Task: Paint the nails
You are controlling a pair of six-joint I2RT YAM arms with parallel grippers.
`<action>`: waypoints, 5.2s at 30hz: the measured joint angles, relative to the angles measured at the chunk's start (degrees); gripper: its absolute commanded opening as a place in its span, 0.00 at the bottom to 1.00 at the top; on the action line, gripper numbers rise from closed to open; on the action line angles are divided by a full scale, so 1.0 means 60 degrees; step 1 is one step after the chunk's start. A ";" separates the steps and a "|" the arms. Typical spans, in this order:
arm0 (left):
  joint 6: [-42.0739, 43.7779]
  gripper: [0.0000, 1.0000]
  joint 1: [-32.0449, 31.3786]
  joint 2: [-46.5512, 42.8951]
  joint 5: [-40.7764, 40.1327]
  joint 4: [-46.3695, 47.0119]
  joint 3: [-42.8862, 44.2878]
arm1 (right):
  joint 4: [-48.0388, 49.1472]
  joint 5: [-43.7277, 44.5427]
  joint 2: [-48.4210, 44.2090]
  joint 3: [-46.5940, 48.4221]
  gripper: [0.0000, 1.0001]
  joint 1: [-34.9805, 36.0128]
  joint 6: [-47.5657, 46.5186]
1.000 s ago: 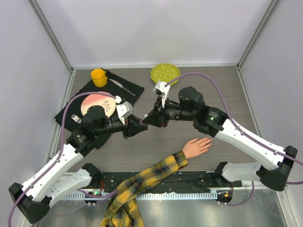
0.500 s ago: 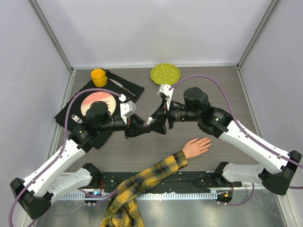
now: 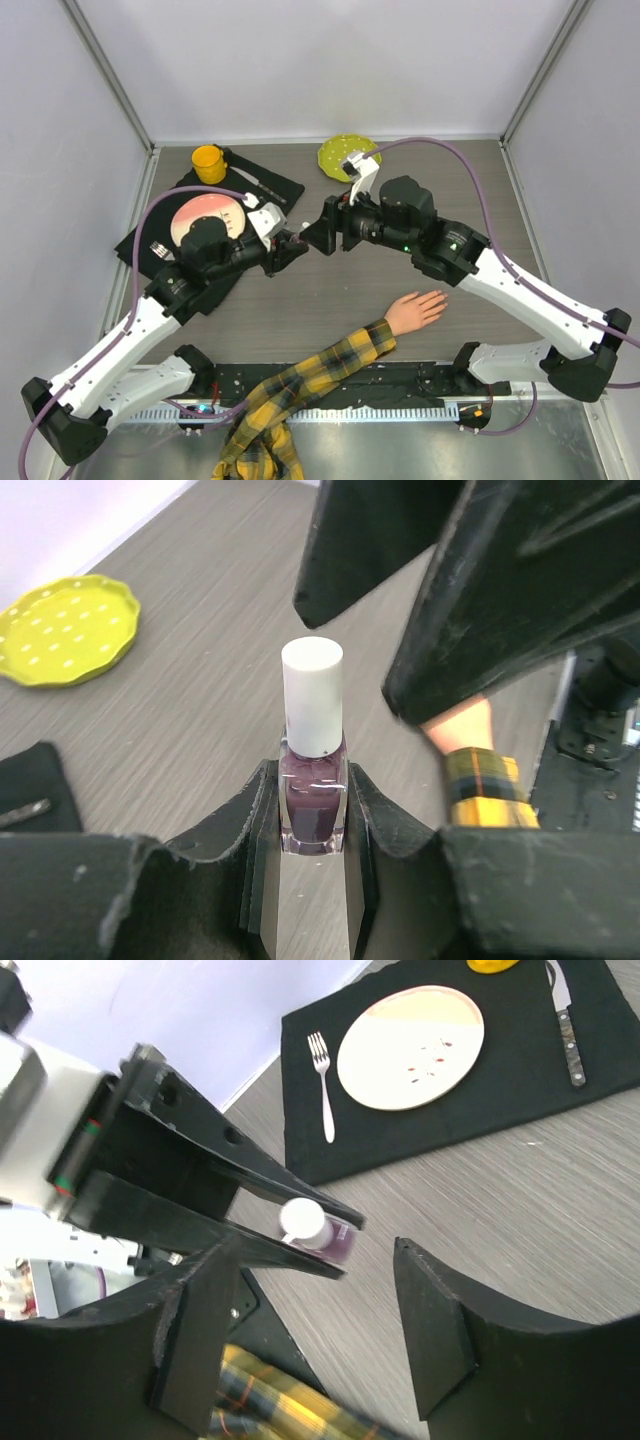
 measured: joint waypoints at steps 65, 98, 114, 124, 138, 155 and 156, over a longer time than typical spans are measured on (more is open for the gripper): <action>0.0525 0.00 -0.0011 -0.0714 -0.0430 0.0455 -0.0688 | 0.0994 -0.0554 0.0011 -0.0127 0.54 0.0193 -0.0852; -0.1821 0.00 0.0095 0.0408 0.6608 0.0517 0.0459 | 0.0047 -0.5603 -0.0597 -0.0346 0.01 0.0135 -0.3461; -0.0259 0.00 -0.0011 -0.0219 0.3224 -0.0306 0.0393 | 0.0324 -0.3650 -0.0554 -0.0463 0.61 0.0233 -0.2889; 0.0361 0.00 -0.0011 -0.0364 0.0681 -0.0200 -0.0182 | 0.0543 -0.0769 -0.0503 -0.0423 0.50 0.0346 -0.1220; 0.0313 0.00 -0.0011 -0.0656 0.0339 -0.0007 -0.0240 | 0.0423 0.0120 0.0463 0.0120 0.29 0.0823 -0.0871; -0.0761 0.00 0.0138 -0.0168 0.5315 -0.0514 0.0470 | -0.0572 -0.3759 -0.0310 0.0193 0.01 0.0783 -0.3366; -0.0820 0.00 0.0106 0.0015 0.5963 -0.0550 0.0674 | -0.0597 -0.4350 -0.0430 0.0197 0.01 0.0783 -0.3636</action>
